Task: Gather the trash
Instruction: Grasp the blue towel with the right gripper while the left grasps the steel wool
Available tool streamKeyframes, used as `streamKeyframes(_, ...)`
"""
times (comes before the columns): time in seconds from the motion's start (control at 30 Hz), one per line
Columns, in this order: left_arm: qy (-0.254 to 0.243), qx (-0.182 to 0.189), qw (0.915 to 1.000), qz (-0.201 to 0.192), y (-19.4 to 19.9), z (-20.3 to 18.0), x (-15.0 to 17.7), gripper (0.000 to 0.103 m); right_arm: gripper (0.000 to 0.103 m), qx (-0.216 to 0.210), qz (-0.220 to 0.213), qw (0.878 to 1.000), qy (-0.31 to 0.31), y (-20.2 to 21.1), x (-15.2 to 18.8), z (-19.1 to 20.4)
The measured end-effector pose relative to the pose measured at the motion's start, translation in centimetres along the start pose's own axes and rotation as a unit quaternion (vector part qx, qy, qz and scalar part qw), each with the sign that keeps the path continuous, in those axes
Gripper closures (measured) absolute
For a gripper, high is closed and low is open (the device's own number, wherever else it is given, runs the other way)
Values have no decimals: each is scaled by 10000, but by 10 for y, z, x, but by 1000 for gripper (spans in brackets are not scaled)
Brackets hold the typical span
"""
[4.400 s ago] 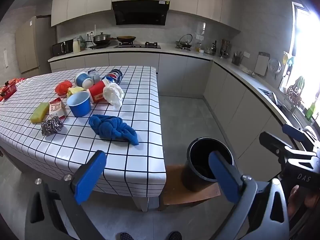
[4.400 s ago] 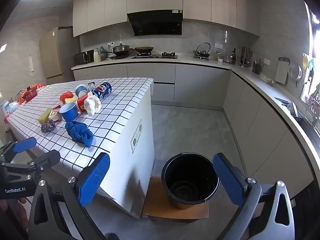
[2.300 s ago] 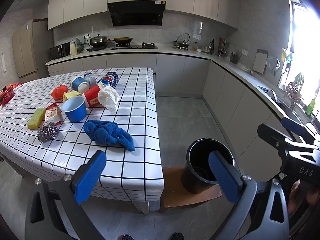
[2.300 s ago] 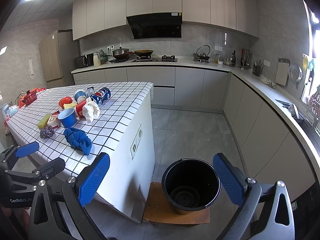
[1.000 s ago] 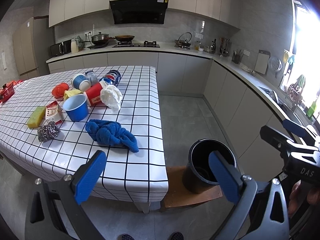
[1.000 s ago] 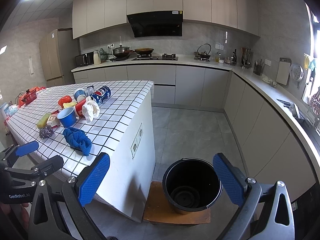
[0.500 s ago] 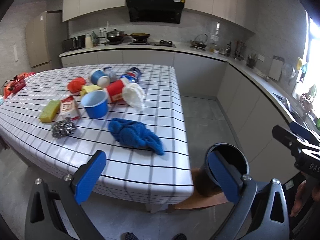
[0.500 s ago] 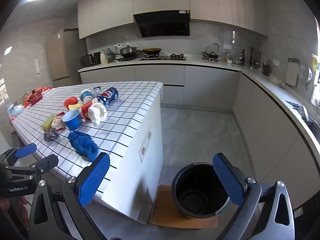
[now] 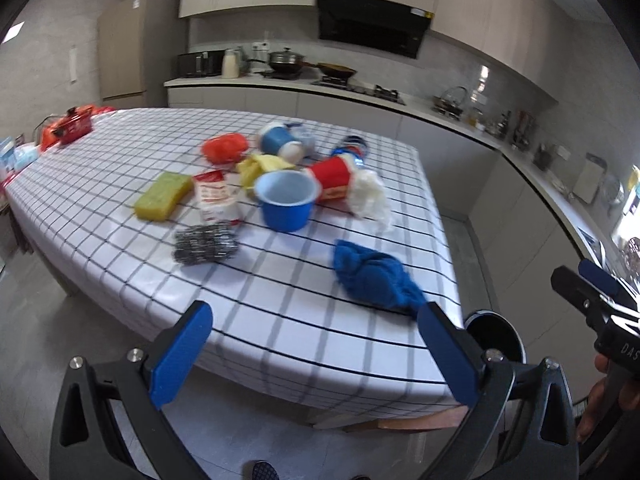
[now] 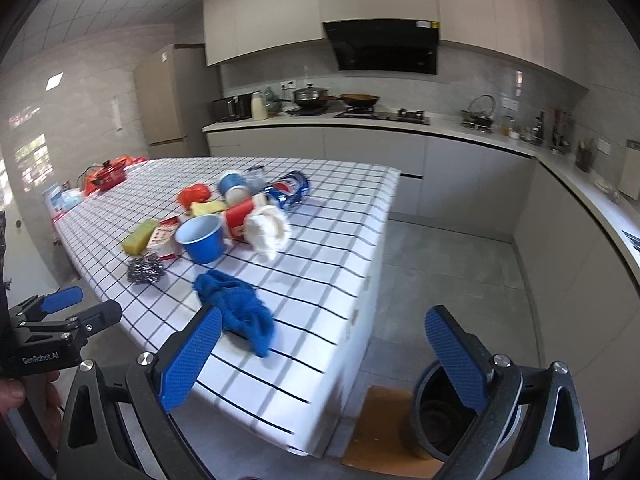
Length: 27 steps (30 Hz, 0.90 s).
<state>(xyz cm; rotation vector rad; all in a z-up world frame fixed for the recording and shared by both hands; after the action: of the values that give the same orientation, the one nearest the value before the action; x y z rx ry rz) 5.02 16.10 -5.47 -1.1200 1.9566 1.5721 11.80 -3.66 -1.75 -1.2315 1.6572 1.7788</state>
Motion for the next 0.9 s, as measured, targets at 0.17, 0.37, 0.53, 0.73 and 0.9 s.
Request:
streamKeyframes(0.17, 80, -7, 9997, 212, -6, 33, 4, 0, 6, -162, 150, 9997, 126, -20, 0, 38)
streamKeyframes(0.37, -92, -250, 9991, 338, -21, 73, 5, 3, 12, -259, 420, 9983, 302, -56, 6, 84)
streamKeyframes(0.53, -92, -156, 9988, 446, -46, 102, -2, 12, 22, -195, 809, 9959, 351, -96, 18, 107)
streamKeyframes(0.73, -84, -57, 9981, 604, -77, 123, -11, 14, 23, 2, 1114, 9932, 343, -134, 27, 119)
streamKeyframes(0.9, -131, 42, 9978, 653, -95, 130, -18, 14, 23, 30, 1205, 9925, 224, -155, 23, 124)
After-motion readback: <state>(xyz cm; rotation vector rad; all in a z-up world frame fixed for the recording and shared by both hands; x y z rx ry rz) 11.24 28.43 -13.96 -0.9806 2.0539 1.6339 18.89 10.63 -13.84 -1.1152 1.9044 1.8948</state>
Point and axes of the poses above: each gripper's, at about its wrist camera, not at the fingertips, and y roughly against the way its jaws point, z to its left, x to its underside, the point moved 5 cm from there along -y, roughly the way its jaws point, and after that the axes turned 13 degrees about x, right-handed, at the moved point
